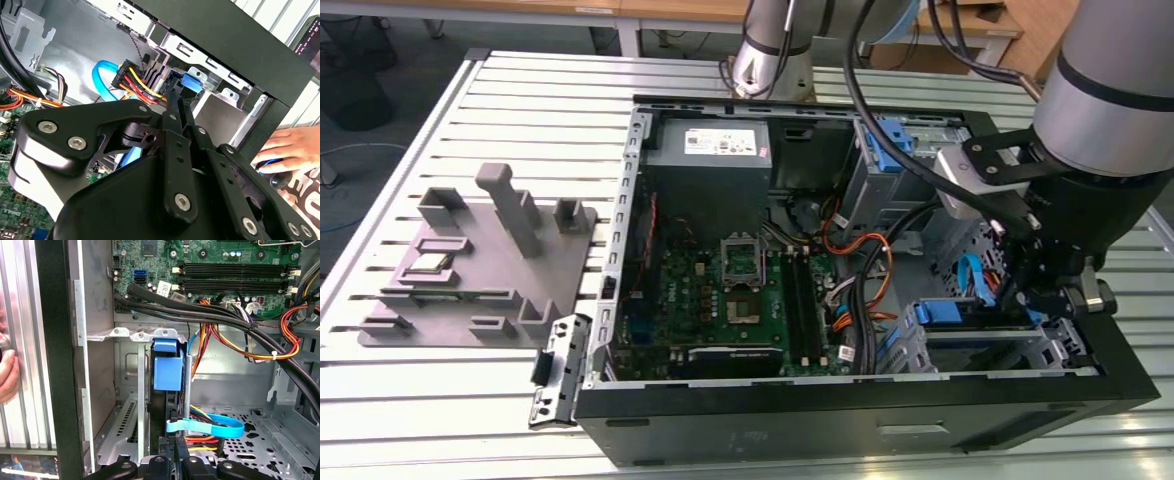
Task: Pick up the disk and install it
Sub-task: 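Insert the second disk wire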
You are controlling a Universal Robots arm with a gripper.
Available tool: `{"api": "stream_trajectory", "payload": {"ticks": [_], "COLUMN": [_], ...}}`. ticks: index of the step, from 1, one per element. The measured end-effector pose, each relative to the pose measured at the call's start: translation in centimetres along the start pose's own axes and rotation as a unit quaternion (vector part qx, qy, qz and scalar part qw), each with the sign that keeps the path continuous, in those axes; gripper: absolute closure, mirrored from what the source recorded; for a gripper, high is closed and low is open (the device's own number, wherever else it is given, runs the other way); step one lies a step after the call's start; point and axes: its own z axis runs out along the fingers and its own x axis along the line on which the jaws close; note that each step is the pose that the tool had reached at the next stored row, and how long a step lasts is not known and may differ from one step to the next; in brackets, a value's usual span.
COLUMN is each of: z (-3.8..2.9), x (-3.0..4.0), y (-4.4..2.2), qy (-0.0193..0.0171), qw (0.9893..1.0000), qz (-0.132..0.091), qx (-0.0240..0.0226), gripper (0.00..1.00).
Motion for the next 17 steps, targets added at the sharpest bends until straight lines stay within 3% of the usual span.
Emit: {"api": "stream_trajectory", "payload": {"ticks": [10, 17], "z": [0.07, -0.31], "x": [0.0, 0.01], "y": [0.02, -0.08], "qy": [0.0, 0.0006], "qw": [1.0, 1.0], "qz": [0.001, 0.004], "qx": [0.0, -0.0012], "gripper": [0.84, 0.84]}}
